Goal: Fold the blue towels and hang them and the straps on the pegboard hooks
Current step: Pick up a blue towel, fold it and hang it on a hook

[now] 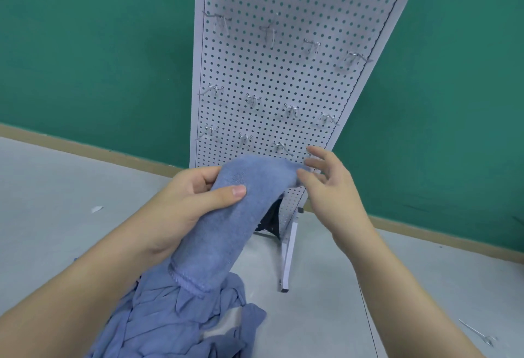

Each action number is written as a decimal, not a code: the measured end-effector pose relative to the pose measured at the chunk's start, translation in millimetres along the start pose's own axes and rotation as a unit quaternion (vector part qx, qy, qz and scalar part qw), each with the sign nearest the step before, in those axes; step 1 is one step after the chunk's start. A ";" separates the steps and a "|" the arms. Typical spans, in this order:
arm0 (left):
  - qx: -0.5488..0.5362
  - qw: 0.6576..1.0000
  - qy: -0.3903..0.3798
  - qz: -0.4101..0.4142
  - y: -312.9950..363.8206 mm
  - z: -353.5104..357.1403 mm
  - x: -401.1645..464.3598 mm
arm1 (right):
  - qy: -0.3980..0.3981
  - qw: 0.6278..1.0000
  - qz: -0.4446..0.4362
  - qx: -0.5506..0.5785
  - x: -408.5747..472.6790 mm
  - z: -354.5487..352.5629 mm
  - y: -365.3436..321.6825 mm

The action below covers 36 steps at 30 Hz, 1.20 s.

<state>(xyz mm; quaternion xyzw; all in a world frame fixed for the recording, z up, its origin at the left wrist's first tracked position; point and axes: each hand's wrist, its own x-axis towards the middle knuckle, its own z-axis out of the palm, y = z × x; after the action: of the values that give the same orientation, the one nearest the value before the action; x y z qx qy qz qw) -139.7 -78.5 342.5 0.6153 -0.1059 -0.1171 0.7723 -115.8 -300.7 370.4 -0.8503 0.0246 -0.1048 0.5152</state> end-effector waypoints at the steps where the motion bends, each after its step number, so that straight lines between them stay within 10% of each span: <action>1: -0.010 1.000 0.003 0.003 1.5 -1.9 -0.5 | -0.030 0.998 -0.040 -0.029 -4.0 1.6 -2.2; 6: -0.047 0.999 0.013 0.002 4.8 -5.3 -2.1 | -0.190 0.970 -0.123 -0.089 -26.3 19.9 -3.6; 36: -0.096 0.995 0.026 0.009 5.0 -5.2 -1.4 | -0.052 0.987 -0.121 0.088 -14.3 48.7 -18.6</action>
<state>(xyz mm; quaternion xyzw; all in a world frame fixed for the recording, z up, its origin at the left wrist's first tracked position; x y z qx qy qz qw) -139.2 -72.1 346.2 0.5399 -0.0796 -0.1039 0.8315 -121.1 -247.5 362.8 -0.8025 -0.1150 -0.1235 0.5722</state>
